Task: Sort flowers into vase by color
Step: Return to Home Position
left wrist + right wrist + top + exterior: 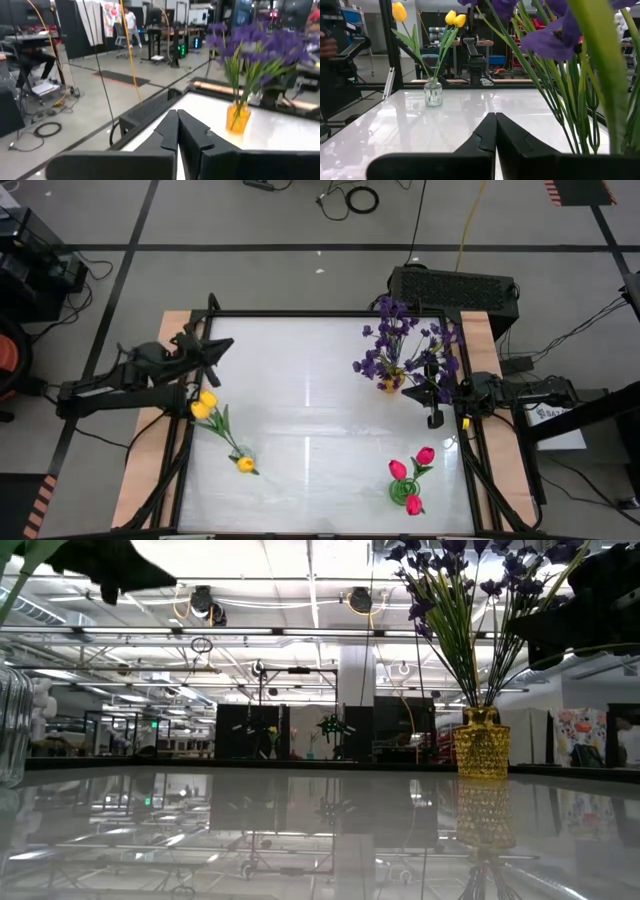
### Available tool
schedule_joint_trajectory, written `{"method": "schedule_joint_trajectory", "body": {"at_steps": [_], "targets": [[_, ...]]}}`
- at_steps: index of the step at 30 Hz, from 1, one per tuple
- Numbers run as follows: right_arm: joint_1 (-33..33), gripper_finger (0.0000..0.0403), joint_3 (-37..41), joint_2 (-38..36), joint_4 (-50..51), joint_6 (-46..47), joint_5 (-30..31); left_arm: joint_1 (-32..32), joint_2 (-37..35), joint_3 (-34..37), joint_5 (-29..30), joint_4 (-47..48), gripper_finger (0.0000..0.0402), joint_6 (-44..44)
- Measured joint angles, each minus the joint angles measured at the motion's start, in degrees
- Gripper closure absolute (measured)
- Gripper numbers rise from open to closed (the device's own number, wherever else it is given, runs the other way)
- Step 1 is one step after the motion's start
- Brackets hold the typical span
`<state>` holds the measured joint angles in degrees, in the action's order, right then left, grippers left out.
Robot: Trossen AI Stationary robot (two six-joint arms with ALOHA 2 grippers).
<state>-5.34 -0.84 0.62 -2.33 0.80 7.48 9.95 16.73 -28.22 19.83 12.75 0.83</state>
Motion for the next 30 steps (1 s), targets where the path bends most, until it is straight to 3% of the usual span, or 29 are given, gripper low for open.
{"method": "schedule_joint_trajectory", "body": {"at_steps": [11, 30], "targets": [[0.0, 0.0403, 0.0, 0.0, 0.01, 0.02, -0.02, 2.09, -4.72, 9.36, -3.74, 0.09, 0.0397, 0.43], [0.0, 0.0403, -0.02, 0.0, 0.03, 0.99, -0.04, 2.04, -11.8, 20.41, -19.63, -1.84, 0.0398, 4.49]]}}
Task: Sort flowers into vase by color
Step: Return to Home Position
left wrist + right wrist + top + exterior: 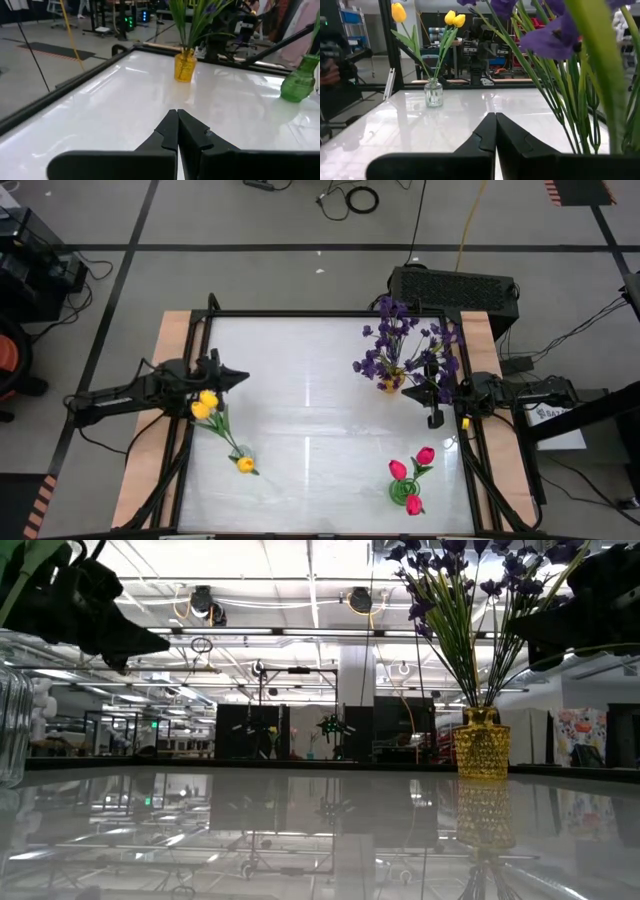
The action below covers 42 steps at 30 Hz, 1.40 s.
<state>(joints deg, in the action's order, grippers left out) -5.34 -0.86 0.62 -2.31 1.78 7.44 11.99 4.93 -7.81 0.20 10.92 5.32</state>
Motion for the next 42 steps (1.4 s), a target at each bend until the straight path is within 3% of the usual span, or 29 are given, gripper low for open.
{"method": "schedule_joint_trajectory", "body": {"at_steps": [4, 13, 20, 29, 34, 42], "targets": [[0.0, 0.0403, -0.45, 0.0, 1.2, 1.5, -0.49, 0.0, -0.02, 1.37, -0.12, -0.17, 0.0398, 0.44], [-0.28, 0.0403, -7.2, -0.02, 13.11, 8.72, -9.62, 0.0, -0.16, 1.79, -0.19, -0.12, 0.0398, 0.4], [-4.26, 0.0403, -12.45, 0.0, 24.17, 13.53, -4.33, 0.0, -0.2, 1.79, -0.21, 0.47, 0.0398, 0.38], [-11.71, 0.0403, -12.13, 0.53, 21.31, 25.75, -4.48, 0.0, -0.22, 1.77, -0.23, 2.25, 0.0398, 0.42], [-17.29, 0.0403, -13.46, 4.22, 22.63, 36.75, -4.58, -0.01, -0.22, 1.77, -0.25, 2.27, 0.0398, 0.8], [-26.18, 0.0403, -19.22, 13.87, 28.5, 45.76, -1.77, 0.0, -0.22, 1.74, -0.28, 2.61, 0.0398, 1.74]]}}
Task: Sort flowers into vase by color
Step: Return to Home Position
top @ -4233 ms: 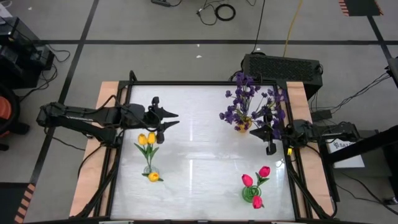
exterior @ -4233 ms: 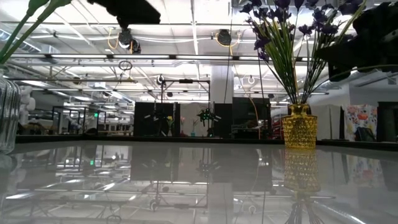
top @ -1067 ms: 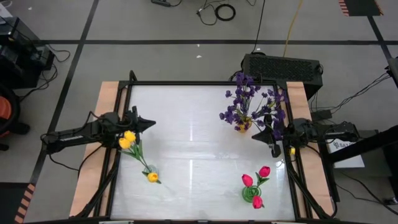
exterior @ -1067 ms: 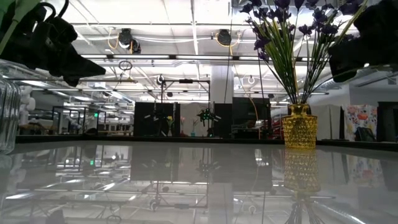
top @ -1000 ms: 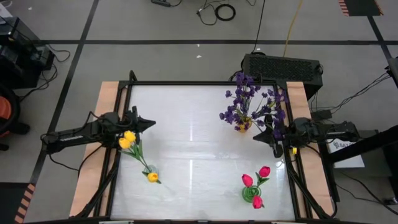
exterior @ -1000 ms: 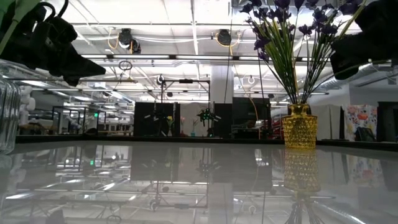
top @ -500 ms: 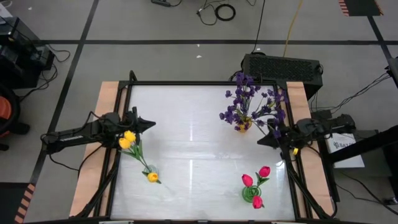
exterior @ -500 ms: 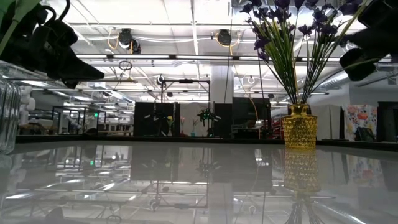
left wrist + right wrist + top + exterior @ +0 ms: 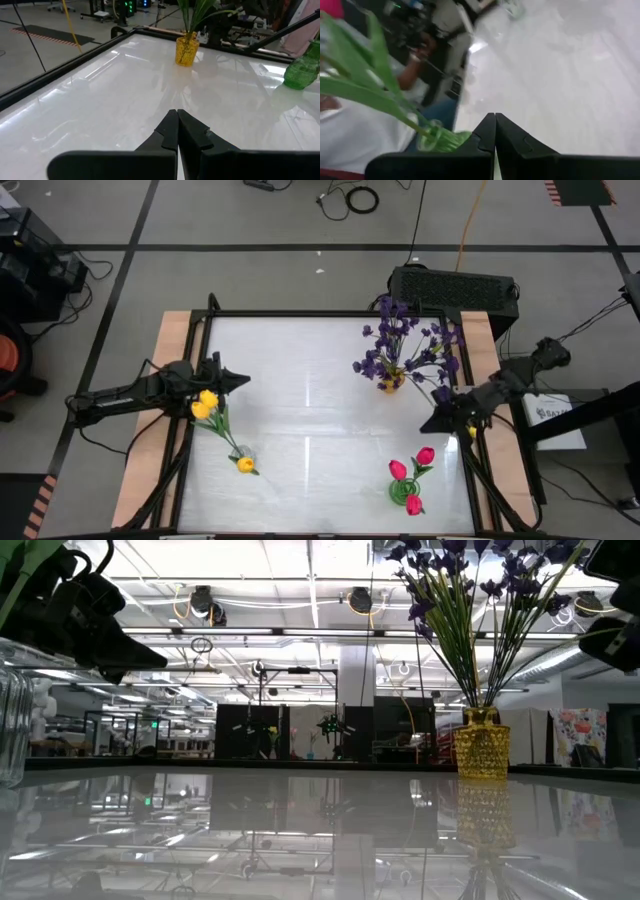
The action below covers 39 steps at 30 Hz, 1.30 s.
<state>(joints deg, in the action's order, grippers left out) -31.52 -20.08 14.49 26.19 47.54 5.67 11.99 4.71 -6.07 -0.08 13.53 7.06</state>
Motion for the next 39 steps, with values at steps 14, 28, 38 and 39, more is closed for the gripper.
{"method": "schedule_joint_trajectory", "body": {"at_steps": [14, 28, 38, 39], "targets": [[-9.28, 0.0403, -14.12, 9.05, 30.71, 8.63, 4.53, 0.0, 0.01, -0.02, 0.04, 0.95, 0.0398, 0.01], [-9.47, 0.0403, -21.88, 15.27, 49.71, 6.52, 5.43, 0.0, 0.02, -0.02, 0.13, 0.9, 0.0398, -0.06], [-9.47, 0.0403, -28.18, 18.51, 62.37, 17.49, 10.38, 0.0, 0.02, -0.02, 0.35, 1.59, 0.0398, -0.35], [-9.47, 0.0403, -27.99, 18.35, 60.27, 16.32, 12.89, -0.02, 0.02, -0.02, 0.35, 1.78, 0.0398, -0.3]]}}
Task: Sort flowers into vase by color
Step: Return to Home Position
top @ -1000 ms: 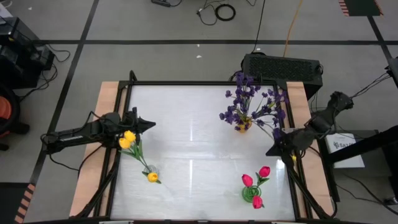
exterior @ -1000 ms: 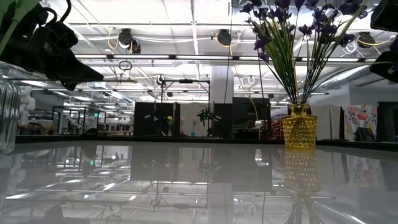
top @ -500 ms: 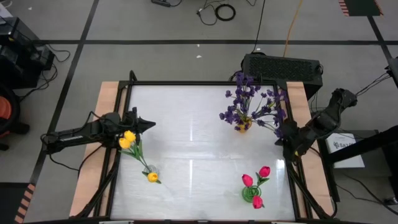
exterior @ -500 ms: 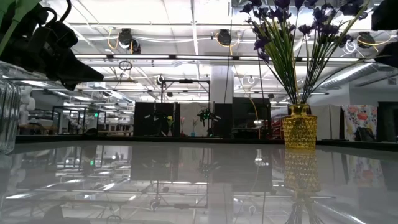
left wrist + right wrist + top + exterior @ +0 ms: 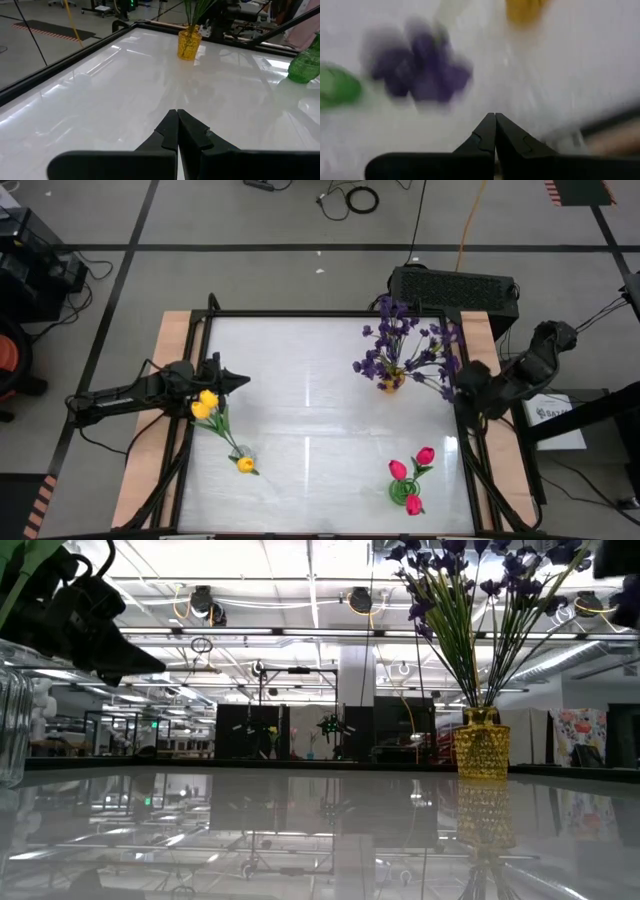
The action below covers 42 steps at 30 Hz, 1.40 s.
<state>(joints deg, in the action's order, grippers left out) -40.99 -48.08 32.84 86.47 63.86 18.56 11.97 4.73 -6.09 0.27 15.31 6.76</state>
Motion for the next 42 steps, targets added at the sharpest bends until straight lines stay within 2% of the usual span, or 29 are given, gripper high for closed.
{"method": "schedule_joint_trajectory", "body": {"at_steps": [3, 11, 17, 28, 36, 42], "targets": [[0.0, 0.0403, 1.86, -0.23, -9.71, -4.5, 7.65, 0.01, 0.0, 0.0, 0.0, 0.31, 0.0398, -0.06], [0.04, 0.0403, 14.63, -0.62, -30.79, -17.09, 19.23, 0.0, 0.0, 0.0, 0.0, 0.24, 0.0398, -1.16], [0.02, 0.0403, 25.79, -3.76, -51.36, -29.06, 23.82, 0.02, 0.0, 0.0, -0.02, 0.22, 0.0398, -1.18], [0.14, 0.0403, 39.96, -10.83, -78.65, -45.45, 21.61, 0.0, 0.0, 0.0, -0.02, 0.13, 0.0398, -1.09], [3.21, 0.0403, 41.79, -11.96, -82.97, -46.83, 14.85, 0.01, 0.0, 0.0, -0.03, -0.5, 0.0398, -1.11], [6.82, 0.0403, 41.81, -11.96, -89.29, -54.15, 9.56, 0.02, 0.0, -0.02, -0.66, -0.92, 0.0398, -1.77]]}}
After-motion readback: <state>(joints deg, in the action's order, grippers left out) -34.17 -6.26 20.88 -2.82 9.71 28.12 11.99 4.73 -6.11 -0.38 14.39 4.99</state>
